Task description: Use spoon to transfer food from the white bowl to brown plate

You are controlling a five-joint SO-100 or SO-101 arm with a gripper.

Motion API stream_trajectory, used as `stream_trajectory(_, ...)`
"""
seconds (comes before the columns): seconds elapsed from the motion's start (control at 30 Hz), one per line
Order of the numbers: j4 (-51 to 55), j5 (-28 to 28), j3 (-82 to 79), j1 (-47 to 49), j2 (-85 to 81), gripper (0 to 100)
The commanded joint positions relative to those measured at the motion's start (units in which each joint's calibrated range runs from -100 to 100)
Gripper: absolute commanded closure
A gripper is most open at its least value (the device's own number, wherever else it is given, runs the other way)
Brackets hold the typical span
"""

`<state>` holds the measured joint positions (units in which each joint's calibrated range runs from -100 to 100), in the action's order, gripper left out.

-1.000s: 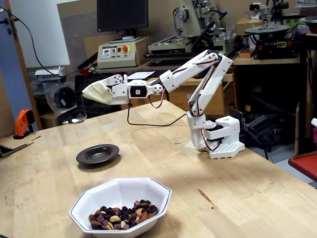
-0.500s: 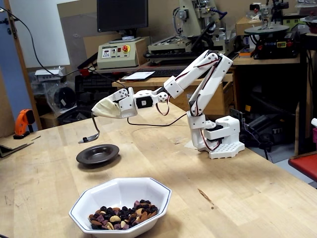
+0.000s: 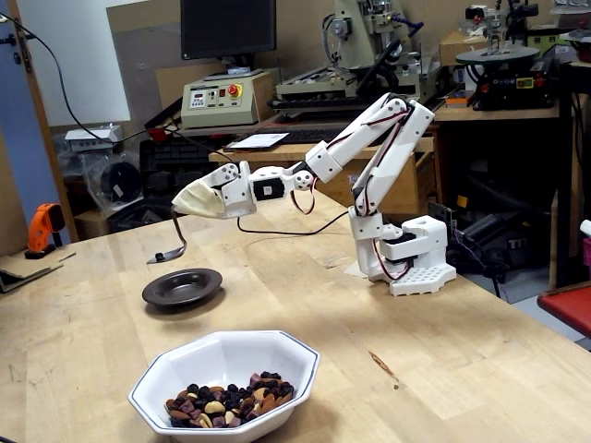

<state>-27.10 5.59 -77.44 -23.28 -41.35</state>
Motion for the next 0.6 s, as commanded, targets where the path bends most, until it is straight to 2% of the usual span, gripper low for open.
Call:
stream_trajectory(0.0, -0.1, -0.1, 0.45, -2.27, -2.0, 96)
stream_trajectory(0.57, 2.59, -0.05, 0.36, -2.49, -1.83, 96)
